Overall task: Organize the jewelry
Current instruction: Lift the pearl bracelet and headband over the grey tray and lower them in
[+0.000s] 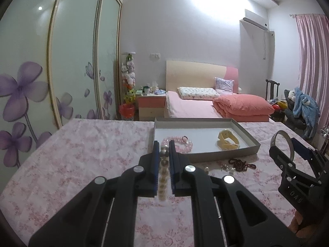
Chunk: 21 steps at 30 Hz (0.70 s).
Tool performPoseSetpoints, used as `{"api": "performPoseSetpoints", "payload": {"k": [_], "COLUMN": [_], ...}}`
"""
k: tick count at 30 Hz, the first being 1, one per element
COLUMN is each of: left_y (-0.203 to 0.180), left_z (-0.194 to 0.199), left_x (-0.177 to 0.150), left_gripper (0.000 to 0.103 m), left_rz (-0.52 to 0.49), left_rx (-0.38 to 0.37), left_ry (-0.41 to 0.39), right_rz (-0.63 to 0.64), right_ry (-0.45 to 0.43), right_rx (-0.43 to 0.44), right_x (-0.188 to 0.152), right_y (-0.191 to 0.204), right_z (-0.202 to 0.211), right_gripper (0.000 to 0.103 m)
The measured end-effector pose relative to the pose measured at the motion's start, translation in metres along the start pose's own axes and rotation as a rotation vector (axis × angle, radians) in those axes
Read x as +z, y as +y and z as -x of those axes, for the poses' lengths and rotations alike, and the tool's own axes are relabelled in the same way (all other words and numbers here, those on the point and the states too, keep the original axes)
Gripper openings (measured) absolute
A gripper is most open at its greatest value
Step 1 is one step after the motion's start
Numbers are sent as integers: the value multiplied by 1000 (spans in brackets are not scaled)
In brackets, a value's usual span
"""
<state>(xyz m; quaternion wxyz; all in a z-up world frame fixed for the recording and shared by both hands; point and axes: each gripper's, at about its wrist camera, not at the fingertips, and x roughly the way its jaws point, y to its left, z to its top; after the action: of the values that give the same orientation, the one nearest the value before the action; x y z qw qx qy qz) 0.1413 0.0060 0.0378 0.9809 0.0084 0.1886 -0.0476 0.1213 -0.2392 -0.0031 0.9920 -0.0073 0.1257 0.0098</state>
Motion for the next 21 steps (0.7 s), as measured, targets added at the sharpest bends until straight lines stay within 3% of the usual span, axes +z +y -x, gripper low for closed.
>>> {"api": "performPoseSetpoints", "payload": {"k": [21], "left_y": [-35], "left_z": [-13], "left_x": [13], "left_gripper": [10], "left_rz": [-57], "left_rx": [-2], "left_ry": [-37], "right_rz": [31], "right_ry": [-118], "right_rx": [-62], "right_x": [17], "right_y": [-4], "right_z": [-6], "right_gripper": [68]}}
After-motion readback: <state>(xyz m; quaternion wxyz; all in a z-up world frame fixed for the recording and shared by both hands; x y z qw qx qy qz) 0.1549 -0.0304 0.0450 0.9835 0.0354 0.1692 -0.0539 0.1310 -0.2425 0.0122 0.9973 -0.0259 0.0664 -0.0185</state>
